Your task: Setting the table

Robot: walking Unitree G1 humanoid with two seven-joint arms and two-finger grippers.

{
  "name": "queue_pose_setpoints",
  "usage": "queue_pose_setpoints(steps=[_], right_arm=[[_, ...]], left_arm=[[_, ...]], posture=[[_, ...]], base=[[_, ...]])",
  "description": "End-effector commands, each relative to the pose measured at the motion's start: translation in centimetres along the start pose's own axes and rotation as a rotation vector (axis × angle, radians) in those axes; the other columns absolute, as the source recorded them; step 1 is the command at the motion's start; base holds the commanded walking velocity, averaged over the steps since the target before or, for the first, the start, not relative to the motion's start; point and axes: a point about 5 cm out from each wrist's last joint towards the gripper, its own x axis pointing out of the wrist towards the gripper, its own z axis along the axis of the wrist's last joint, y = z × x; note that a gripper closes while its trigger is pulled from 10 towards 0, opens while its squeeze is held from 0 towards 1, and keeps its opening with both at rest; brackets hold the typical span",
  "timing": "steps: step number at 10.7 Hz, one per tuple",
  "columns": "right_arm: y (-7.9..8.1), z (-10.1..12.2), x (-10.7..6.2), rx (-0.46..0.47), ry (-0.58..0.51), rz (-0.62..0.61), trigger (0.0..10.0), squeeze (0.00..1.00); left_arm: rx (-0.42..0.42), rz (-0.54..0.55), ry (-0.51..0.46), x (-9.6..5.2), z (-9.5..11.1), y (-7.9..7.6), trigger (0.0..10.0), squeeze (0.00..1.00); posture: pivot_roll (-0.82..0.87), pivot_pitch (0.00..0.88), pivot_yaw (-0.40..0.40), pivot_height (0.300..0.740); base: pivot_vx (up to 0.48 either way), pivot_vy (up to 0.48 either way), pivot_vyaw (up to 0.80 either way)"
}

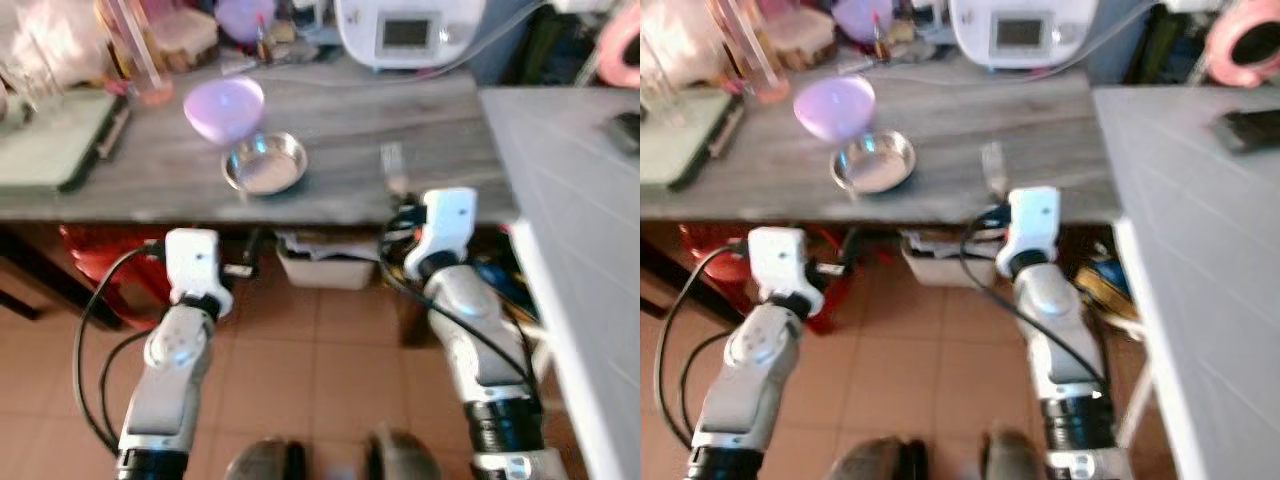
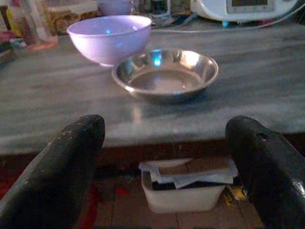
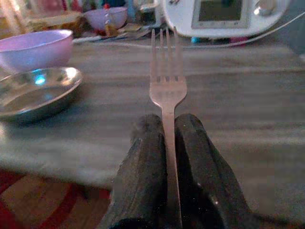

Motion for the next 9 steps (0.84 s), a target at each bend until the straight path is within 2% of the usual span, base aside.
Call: queue_pose_setpoints(steps=[1,3,5,7,9], right_arm=[[-0.5,0.2,0.1,-0.004,-0.014,-0.027,0.0,0.00],[-1.2,0.4,0.3,-0.023,-0.030,-0.082,0.0,0.00],[-2.4,0.2,0.4,-0.045,-0.022,-0.166,0.0,0.00],[-4.8,-0.4,0.4,-0.042,0.022,-0.287,0.0,0.00],[-6.0,-0.7,0.5,-0.035,0.039,-0.336,0.0,0.00]], left_arm=[[0.022,-0.002,-0.006,0.0,0.1,-0.1,10.0,0.00],[0.027,-0.013,-0.022,0.0,0.3,-0.5,10.0,0.00],[-0.006,-0.008,-0.032,-0.3,0.4,-0.6,10.0,0.00],[0.004,-0.007,-0.026,-1.1,0.3,-0.4,10.0,0.00],[0.012,-0.001,-0.013,-1.8,0.2,0.0,10.0,0.00]], posture=[[0.01,0.106,0.072,0.740],[0.01,0.104,0.071,0.740],[0.02,0.108,0.070,0.740],[0.03,0.125,0.076,0.740],[0.05,0.145,0.084,0.740]], base=[[0.304,0.371,0.00],[0.386,0.283,0.00],[0.399,0.000,0.00],[0.000,0.000,0.00],[0.000,0.000,0.00]])
